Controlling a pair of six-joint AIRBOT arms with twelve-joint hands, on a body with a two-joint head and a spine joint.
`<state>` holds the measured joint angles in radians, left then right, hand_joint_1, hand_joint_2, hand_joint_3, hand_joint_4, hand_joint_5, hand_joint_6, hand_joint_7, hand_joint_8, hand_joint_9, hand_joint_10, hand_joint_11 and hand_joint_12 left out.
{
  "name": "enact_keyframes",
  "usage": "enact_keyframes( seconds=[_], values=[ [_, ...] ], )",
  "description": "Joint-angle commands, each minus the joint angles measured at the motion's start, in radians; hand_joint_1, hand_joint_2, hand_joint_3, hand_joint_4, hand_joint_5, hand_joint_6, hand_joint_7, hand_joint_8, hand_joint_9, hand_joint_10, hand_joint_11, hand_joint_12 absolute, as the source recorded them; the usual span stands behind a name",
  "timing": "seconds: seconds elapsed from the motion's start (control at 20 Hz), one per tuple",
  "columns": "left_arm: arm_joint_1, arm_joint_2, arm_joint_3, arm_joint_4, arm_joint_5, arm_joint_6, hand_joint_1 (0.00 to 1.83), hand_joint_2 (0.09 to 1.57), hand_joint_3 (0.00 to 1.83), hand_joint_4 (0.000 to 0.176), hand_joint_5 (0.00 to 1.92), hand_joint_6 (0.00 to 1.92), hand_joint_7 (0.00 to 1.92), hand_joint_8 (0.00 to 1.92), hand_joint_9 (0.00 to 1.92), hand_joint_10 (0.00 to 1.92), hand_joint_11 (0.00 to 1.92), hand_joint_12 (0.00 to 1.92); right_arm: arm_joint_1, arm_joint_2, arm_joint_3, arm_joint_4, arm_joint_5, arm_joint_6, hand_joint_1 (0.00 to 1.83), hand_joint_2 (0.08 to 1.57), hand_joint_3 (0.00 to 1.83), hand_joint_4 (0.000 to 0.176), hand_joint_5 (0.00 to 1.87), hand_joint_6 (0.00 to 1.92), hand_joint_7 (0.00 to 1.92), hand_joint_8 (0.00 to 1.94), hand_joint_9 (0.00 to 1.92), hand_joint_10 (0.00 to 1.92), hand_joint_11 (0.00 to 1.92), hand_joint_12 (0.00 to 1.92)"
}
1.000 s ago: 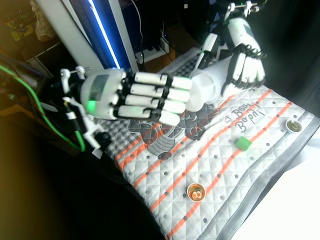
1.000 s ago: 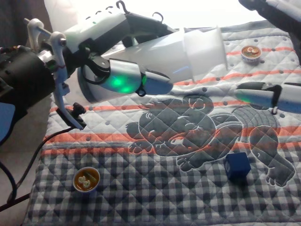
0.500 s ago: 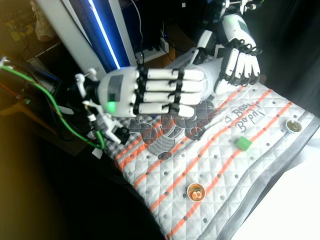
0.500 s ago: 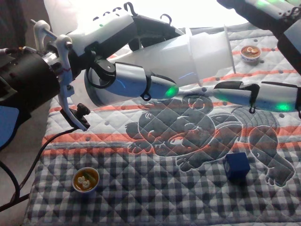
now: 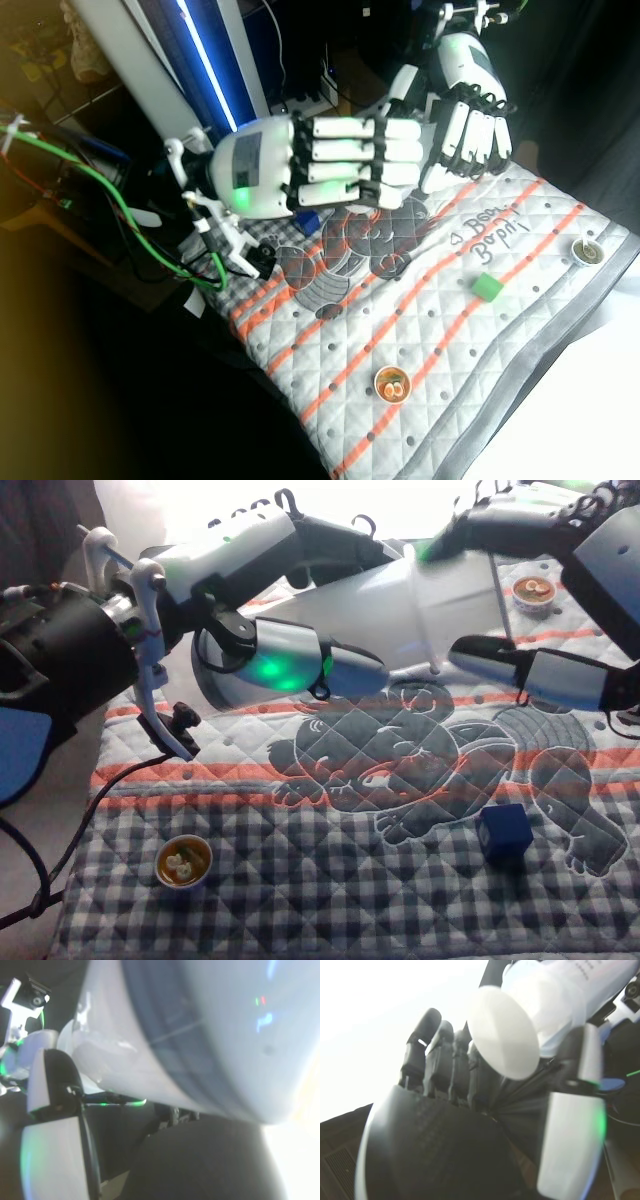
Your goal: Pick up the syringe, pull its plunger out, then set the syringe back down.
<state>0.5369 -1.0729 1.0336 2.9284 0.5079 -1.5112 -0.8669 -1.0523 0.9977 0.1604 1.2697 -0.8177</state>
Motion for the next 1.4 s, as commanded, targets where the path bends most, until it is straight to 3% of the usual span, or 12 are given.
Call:
enact_keyframes(
  seconds=[0.0, 0.05, 0.15, 0.3, 0.35, 0.4, 0.45, 0.6, 0.8, 0.9, 1.0, 1.35],
  values=[
    [-0.018, -0.003, -0.002, 0.019, 0.152, -0.011, 1.20, 1.22, 0.00, 0.000, 0.90, 1.23, 0.64, 1.36, 0.30, 1.13, 0.00, 1.82, 0.015, 0.000, 0.003, -0.011, 0.116, 0.001, 1.20, 1.19, 0.00, 0.000, 0.83, 1.15, 0.87, 1.33, 0.79, 1.54, 0.76, 1.75],
    [-0.017, -0.002, -0.001, 0.015, 0.153, -0.011, 1.21, 1.22, 0.00, 0.000, 0.93, 1.13, 0.63, 1.43, 0.31, 1.34, 0.01, 1.90, 0.015, 0.000, 0.004, -0.011, 0.116, 0.001, 1.19, 1.18, 0.00, 0.015, 0.85, 1.20, 0.88, 1.26, 0.79, 1.54, 0.75, 1.80],
    [-0.015, -0.002, 0.000, 0.009, 0.154, -0.011, 1.22, 1.20, 0.00, 0.000, 0.97, 0.96, 0.66, 1.51, 0.35, 1.56, 0.15, 1.92, 0.015, 0.000, 0.004, -0.011, 0.116, 0.001, 1.18, 1.19, 0.00, 0.003, 0.80, 1.25, 0.87, 1.31, 0.78, 1.57, 0.72, 1.83],
    [-0.012, 0.002, 0.001, 0.001, 0.160, -0.011, 1.22, 1.19, 0.00, 0.000, 0.94, 1.18, 0.73, 1.23, 0.37, 1.09, 0.00, 1.80, 0.015, 0.005, 0.004, -0.011, 0.117, 0.001, 1.18, 1.19, 0.00, 0.019, 0.82, 1.23, 0.87, 1.28, 0.76, 1.50, 0.69, 1.76],
    [-0.011, 0.005, 0.001, -0.001, 0.164, -0.011, 1.15, 1.19, 0.00, 0.000, 0.86, 1.18, 0.69, 0.63, 0.30, 0.92, 0.00, 1.64, 0.015, 0.010, 0.004, -0.010, 0.118, 0.001, 1.18, 1.18, 0.00, 0.018, 0.84, 1.20, 0.88, 1.26, 0.76, 1.42, 0.68, 1.69],
    [-0.011, 0.009, 0.000, -0.004, 0.167, -0.011, 1.13, 1.19, 0.00, 0.000, 0.84, 1.20, 0.75, 0.32, 0.30, 0.82, 0.00, 1.57, 0.015, 0.016, 0.004, -0.009, 0.122, 0.001, 1.19, 1.17, 0.00, 0.016, 0.87, 1.14, 0.91, 1.22, 0.80, 1.35, 0.71, 1.63],
    [-0.009, 0.014, -0.002, -0.006, 0.172, -0.011, 1.18, 1.23, 0.00, 0.000, 0.87, 1.25, 0.62, 1.16, 0.26, 1.17, 0.00, 1.85, 0.015, 0.017, 0.003, -0.009, 0.124, 0.001, 1.19, 1.17, 0.00, 0.009, 0.86, 1.14, 0.89, 1.26, 0.80, 1.38, 0.74, 1.65],
    [-0.004, 0.028, -0.009, -0.014, 0.185, -0.011, 1.19, 1.24, 0.00, 0.000, 0.89, 1.15, 0.59, 1.56, 0.21, 1.55, 0.00, 1.92, 0.015, 0.022, 0.003, -0.006, 0.128, 0.001, 1.21, 1.17, 0.00, 0.000, 0.85, 1.09, 0.92, 1.26, 0.82, 1.48, 0.80, 1.74],
    [0.006, 0.056, -0.024, -0.020, 0.196, -0.011, 1.19, 1.24, 0.00, 0.000, 0.86, 1.31, 0.63, 1.39, 0.20, 1.46, 0.00, 1.92, 0.014, 0.046, 0.002, 0.004, 0.134, 0.001, 1.19, 1.18, 0.00, 0.000, 0.91, 1.11, 0.82, 1.29, 0.68, 1.40, 0.62, 1.72],
    [0.010, 0.067, -0.030, -0.022, 0.200, -0.011, 1.18, 1.25, 0.00, 0.000, 0.85, 1.34, 0.61, 1.38, 0.19, 1.36, 0.00, 1.92, 0.013, 0.062, 0.002, 0.009, 0.135, 0.001, 1.22, 1.17, 0.00, 0.000, 0.96, 1.17, 0.79, 1.17, 0.61, 1.17, 0.46, 1.63],
    [0.017, 0.078, -0.035, -0.029, 0.205, -0.011, 1.18, 1.25, 0.00, 0.000, 0.85, 1.33, 0.61, 1.40, 0.18, 1.45, 0.00, 1.92, 0.006, 0.081, 0.000, 0.017, 0.140, 0.001, 1.37, 1.15, 0.00, 0.000, 0.80, 1.19, 0.91, 1.13, 0.91, 1.25, 0.80, 1.51],
    [0.041, 0.111, -0.046, -0.055, 0.220, -0.011, 1.17, 1.28, 0.00, 0.000, 0.82, 1.30, 0.53, 1.58, 0.12, 1.66, 0.06, 1.92, -0.021, 0.118, -0.004, 0.048, 0.166, 0.001, 1.35, 1.17, 0.00, 0.000, 0.85, 1.15, 0.84, 1.25, 0.80, 1.41, 0.65, 1.75]
  ],
)
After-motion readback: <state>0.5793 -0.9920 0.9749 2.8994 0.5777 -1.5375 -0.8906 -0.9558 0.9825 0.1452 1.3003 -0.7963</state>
